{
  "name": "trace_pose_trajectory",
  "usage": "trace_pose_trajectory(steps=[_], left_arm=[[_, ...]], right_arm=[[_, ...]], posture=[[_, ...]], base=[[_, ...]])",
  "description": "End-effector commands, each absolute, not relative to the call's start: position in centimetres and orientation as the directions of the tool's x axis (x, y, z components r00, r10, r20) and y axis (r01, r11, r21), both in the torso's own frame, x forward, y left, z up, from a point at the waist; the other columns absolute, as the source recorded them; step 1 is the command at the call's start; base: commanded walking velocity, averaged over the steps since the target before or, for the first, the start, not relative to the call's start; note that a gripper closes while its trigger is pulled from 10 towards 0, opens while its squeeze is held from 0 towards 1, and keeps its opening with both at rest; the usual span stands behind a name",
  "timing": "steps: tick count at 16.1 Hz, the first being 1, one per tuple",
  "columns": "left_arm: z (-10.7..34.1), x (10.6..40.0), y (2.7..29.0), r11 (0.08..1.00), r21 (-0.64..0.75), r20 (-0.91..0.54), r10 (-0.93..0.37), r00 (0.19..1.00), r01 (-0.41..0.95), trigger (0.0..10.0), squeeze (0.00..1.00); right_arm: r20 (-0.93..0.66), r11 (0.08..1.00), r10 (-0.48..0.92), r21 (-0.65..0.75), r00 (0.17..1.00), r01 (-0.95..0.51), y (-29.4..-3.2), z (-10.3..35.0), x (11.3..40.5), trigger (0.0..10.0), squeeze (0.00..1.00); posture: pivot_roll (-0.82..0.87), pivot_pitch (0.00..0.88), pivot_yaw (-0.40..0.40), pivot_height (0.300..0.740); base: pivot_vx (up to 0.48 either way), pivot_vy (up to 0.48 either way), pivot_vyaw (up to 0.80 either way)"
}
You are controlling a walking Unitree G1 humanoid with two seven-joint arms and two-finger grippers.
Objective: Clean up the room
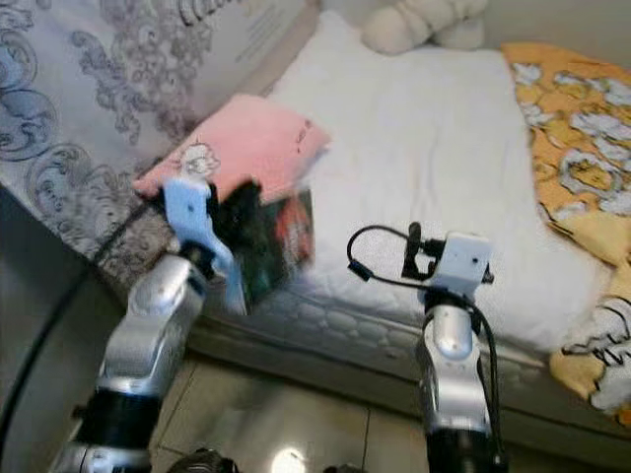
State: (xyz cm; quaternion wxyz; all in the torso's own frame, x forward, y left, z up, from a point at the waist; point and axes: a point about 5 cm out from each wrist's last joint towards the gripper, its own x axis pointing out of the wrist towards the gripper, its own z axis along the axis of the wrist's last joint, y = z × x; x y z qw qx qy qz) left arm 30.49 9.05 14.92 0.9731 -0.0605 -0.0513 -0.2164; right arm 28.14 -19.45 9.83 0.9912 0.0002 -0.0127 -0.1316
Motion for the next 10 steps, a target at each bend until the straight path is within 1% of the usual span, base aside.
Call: trace_pose_trajectory(steps=[1, 3, 7, 10], left_arm=[[15.8, 30.1, 8.8, 0.886, -0.093, 0.148, -0.439, 0.886, 0.454, 10.0, 0.00], [15.0, 30.0, 8.9, 0.893, -0.098, 0.101, -0.430, 0.897, 0.439, 10.0, 0.00], [16.5, 31.2, 8.6, 0.898, -0.117, 0.151, -0.407, 0.901, 0.425, 10.0, 0.00], [19.9, 32.4, 7.8, 0.890, -0.076, 0.275, -0.415, 0.867, 0.450, 10.0, 0.00]], right_arm=[[0.019, 0.964, -0.266, -0.016, 0.964, 0.266, -19.3, 10.4, 27.9, 10.0, 0.00], [0.016, 0.963, -0.269, -0.017, 0.963, 0.269, -18.9, 10.7, 27.8, 10.0, 0.00], [0.021, 0.964, -0.263, -0.039, 0.965, 0.263, -18.6, 11.2, 28.6, 10.0, 0.00], [0.058, 0.974, -0.219, -0.054, 0.974, 0.222, -18.4, 11.8, 29.4, 10.0, 0.00]], posture=[[0.12, 0.000, -0.085, 0.740], [0.12, 0.000, -0.082, 0.740], [0.11, 0.000, -0.071, 0.740], [0.10, 0.000, -0.068, 0.740]], base=[[0.000, 0.000, 0.00], [0.000, 0.000, 0.00], [0.000, 0.000, 0.00], [0.462, 0.000, 0.00]])
